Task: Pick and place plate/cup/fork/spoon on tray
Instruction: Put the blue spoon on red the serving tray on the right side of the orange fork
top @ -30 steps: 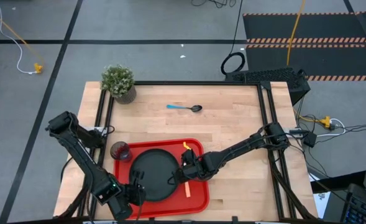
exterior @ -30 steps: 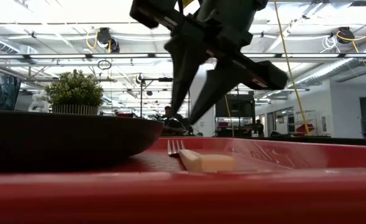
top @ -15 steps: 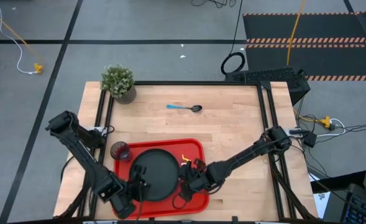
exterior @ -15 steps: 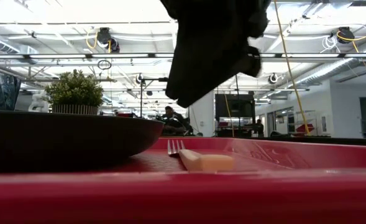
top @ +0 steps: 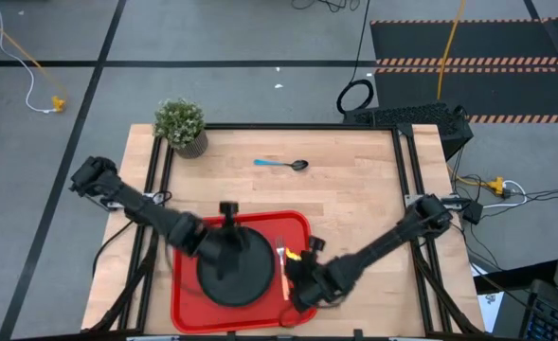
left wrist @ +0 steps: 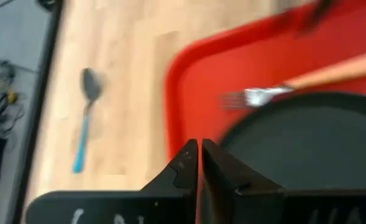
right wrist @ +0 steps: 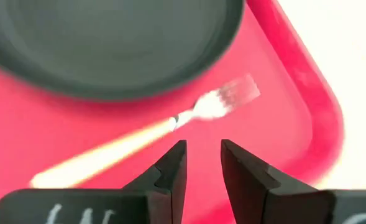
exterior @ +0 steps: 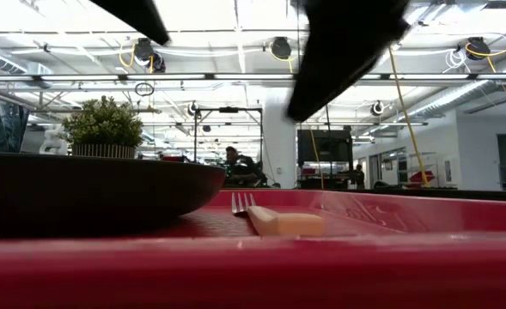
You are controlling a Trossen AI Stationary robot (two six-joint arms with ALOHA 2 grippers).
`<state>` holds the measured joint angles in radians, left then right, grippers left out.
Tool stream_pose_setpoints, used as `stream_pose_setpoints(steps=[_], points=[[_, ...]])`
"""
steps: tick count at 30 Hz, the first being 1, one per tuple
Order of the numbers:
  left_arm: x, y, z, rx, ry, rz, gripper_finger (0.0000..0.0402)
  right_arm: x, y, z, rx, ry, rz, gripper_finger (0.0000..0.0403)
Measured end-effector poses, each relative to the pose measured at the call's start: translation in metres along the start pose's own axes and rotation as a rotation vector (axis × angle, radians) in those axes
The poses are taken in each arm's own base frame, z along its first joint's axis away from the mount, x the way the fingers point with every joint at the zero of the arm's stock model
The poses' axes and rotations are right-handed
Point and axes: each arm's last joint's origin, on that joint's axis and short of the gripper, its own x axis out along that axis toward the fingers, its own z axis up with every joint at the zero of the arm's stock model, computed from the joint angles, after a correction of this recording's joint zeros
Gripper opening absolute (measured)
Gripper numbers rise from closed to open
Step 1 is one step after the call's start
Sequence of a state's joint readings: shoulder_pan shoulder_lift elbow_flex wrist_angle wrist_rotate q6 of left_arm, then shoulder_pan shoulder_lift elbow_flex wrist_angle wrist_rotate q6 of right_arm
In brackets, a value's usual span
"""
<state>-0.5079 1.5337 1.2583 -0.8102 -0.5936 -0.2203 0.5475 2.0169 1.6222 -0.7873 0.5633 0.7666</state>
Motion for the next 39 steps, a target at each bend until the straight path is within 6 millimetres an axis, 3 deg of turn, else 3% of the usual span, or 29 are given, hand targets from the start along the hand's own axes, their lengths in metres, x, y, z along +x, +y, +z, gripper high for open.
stream_pose_setpoints(steps=[7,13,16,25,27,34,39], points=[[0.037,0.058,0.012,-0.038,0.018,0.113,0.0027,-0.034,0.014,-0.029,-0.030,-0.039,-0.055,0.0091],[0.062,0.108,0.018,-0.047,-0.032,0.021,0.0030,-0.051,0.019,-0.050,-0.121,0.001,-0.070,0.0091],[0.078,0.127,0.016,-0.079,-0.032,0.015,0.0055,-0.060,0.016,-0.061,-0.185,0.035,-0.117,0.0091],[0.146,0.163,0.003,-0.136,0.108,0.117,0.0187,-0.089,-0.012,-0.089,-0.236,0.145,-0.411,0.0091],[0.159,0.172,0.002,-0.149,0.151,0.098,0.0205,-0.092,-0.012,-0.093,-0.247,0.117,-0.404,0.0091],[0.203,0.199,0.004,-0.143,0.258,-0.033,0.0218,-0.105,-0.036,-0.102,-0.241,0.050,-0.378,0.0091],[0.224,0.207,0.000,-0.058,0.290,-0.078,0.0218,-0.109,-0.058,-0.110,-0.154,0.023,-0.313,0.0080]])
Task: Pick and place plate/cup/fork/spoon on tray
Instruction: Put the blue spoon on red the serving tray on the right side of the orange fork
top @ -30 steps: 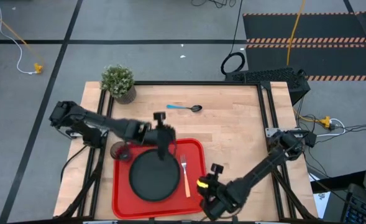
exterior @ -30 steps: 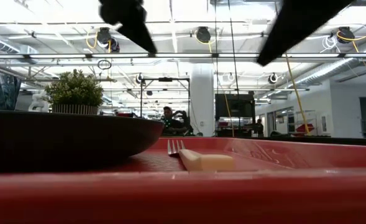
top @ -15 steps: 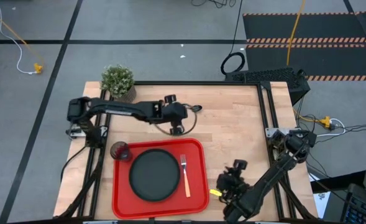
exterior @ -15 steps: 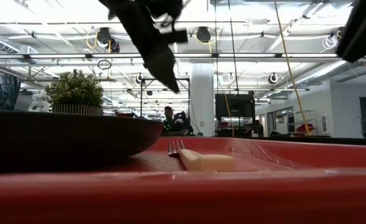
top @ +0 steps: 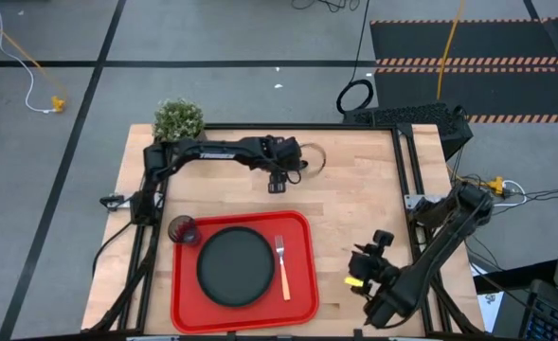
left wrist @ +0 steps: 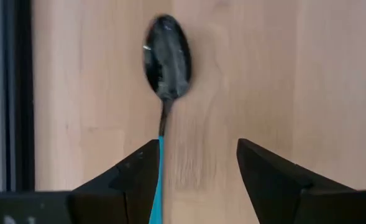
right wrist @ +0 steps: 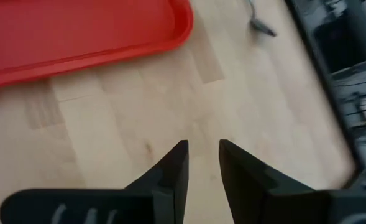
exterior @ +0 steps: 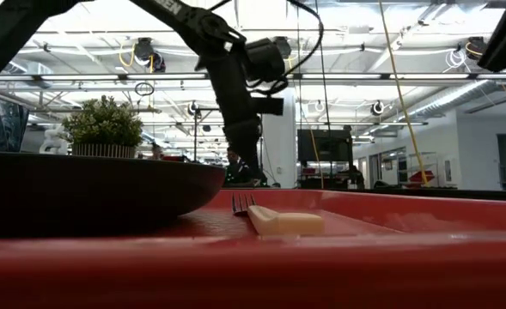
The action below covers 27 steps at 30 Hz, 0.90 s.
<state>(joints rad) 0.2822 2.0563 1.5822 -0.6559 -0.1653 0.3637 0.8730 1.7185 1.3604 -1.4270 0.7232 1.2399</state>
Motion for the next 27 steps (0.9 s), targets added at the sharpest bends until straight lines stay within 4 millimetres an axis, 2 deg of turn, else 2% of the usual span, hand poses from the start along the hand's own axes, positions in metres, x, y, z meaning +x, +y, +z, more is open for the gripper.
stream_pose_setpoints(steps=[5,10,18,22,27], points=[[0.007,0.004,-0.003,0.123,0.007,-0.011,0.0218,0.010,-0.013,-0.014,0.052,-0.019,0.109,0.0065],[0.010,0.023,-0.011,0.049,0.016,-0.017,0.0218,0.022,-0.025,-0.029,0.087,-0.020,0.195,0.0053],[0.014,0.050,-0.026,-0.054,0.030,-0.029,0.0218,0.024,-0.040,-0.034,0.171,-0.036,0.287,0.0047],[0.026,0.053,-0.031,-0.066,0.052,-0.054,0.0218,0.024,-0.041,-0.033,0.168,-0.055,0.311,0.0047],[0.048,0.044,-0.040,-0.041,0.165,-0.040,0.0218,0.024,-0.039,-0.030,0.159,-0.071,0.334,0.0047]])
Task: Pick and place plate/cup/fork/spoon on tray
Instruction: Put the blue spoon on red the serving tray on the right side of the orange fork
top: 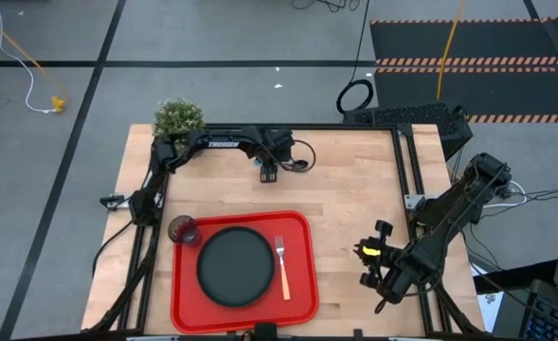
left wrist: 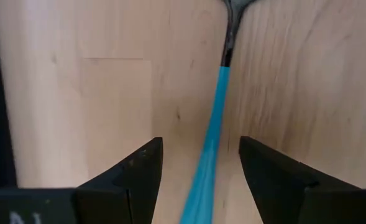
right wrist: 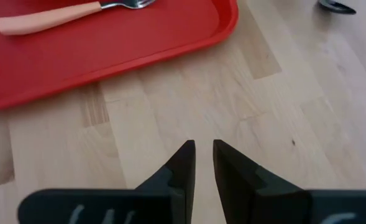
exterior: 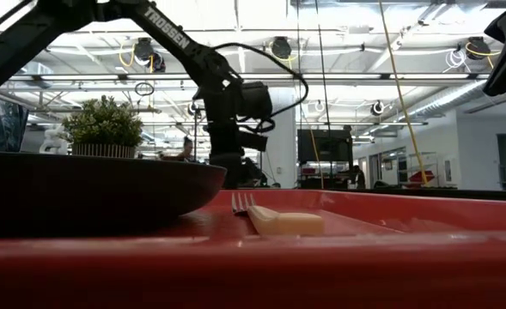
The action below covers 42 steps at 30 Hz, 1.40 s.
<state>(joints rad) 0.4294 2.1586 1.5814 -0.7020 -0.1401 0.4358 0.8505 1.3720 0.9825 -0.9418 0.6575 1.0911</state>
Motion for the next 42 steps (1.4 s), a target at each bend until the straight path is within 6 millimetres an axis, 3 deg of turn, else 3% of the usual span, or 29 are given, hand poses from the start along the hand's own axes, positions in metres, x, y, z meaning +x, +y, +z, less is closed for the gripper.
stream_pose_setpoints(steps=[9,19,26,42], points=[[0.003,0.003,-0.002,0.012,-0.004,-0.021,0.0210,0.000,0.001,0.001,-0.008,-0.006,0.006,0.0047],[0.003,0.008,-0.003,0.026,-0.006,-0.044,0.0092,0.000,0.002,0.001,-0.001,-0.008,0.015,0.0047],[0.000,-0.006,0.002,0.073,-0.010,-0.093,0.0010,0.000,0.002,0.001,0.001,-0.006,0.019,0.0047],[-0.009,-0.041,0.015,-0.081,-0.008,-0.115,0.0006,0.002,0.003,0.005,0.038,-0.014,0.028,0.0047]])
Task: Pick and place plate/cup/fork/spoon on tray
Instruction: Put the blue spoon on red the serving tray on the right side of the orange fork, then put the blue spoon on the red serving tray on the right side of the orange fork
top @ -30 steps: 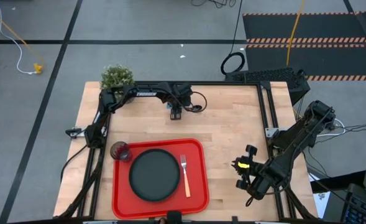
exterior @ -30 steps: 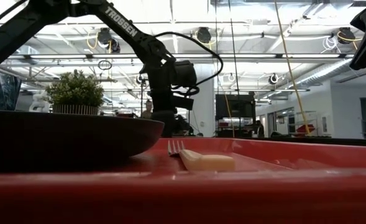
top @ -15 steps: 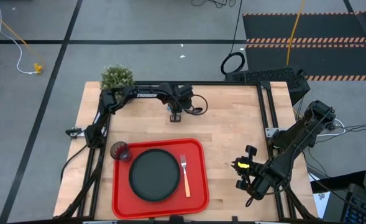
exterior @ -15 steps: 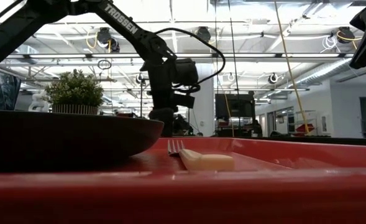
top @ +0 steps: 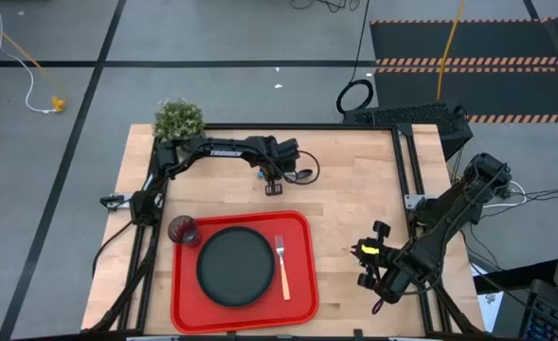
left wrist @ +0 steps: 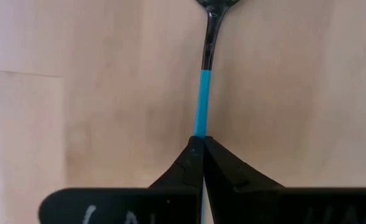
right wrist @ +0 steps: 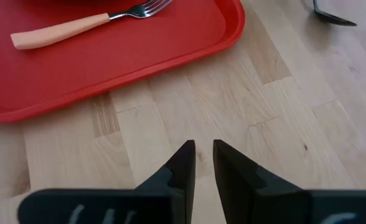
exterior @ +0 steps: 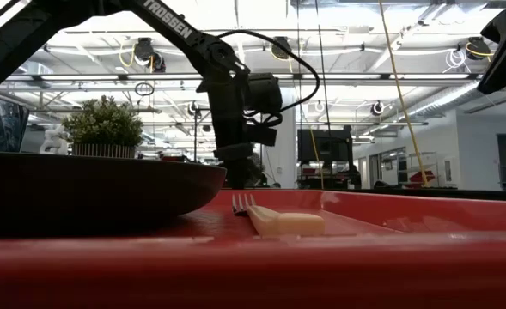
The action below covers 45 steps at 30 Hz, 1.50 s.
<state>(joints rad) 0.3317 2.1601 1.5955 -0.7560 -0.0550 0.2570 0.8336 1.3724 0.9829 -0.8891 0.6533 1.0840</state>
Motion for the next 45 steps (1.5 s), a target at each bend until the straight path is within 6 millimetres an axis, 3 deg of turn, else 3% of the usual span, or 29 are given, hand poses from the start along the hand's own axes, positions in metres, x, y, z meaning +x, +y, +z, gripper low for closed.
stream_pose_setpoints(steps=[7,11,16,26,30,39,45], points=[[-0.002,-0.023,0.006,-0.178,-0.009,-0.015,0.0011,0.002,-0.001,0.003,0.015,-0.002,-0.004,0.0047],[-0.002,-0.026,0.012,-0.314,-0.071,-0.021,0.0012,0.002,-0.001,0.003,0.017,-0.003,-0.001,0.0047],[-0.002,-0.032,0.018,-0.245,-0.115,-0.021,0.0024,0.002,0.002,0.005,0.031,-0.011,0.023,0.0047],[-0.005,-0.042,0.031,0.012,-0.235,0.010,0.0172,0.002,0.004,0.006,0.005,-0.022,0.043,0.0047],[-0.006,-0.039,0.033,0.055,-0.265,0.023,0.0205,0.002,0.004,0.006,0.006,-0.022,0.046,0.0047],[0.025,-0.032,0.028,0.092,-0.196,-0.013,0.0184,0.002,0.005,0.006,-0.001,-0.008,0.057,0.0047],[0.036,-0.037,0.027,0.103,-0.177,-0.020,0.0126,0.002,0.005,0.006,-0.015,-0.008,0.058,0.0047]])
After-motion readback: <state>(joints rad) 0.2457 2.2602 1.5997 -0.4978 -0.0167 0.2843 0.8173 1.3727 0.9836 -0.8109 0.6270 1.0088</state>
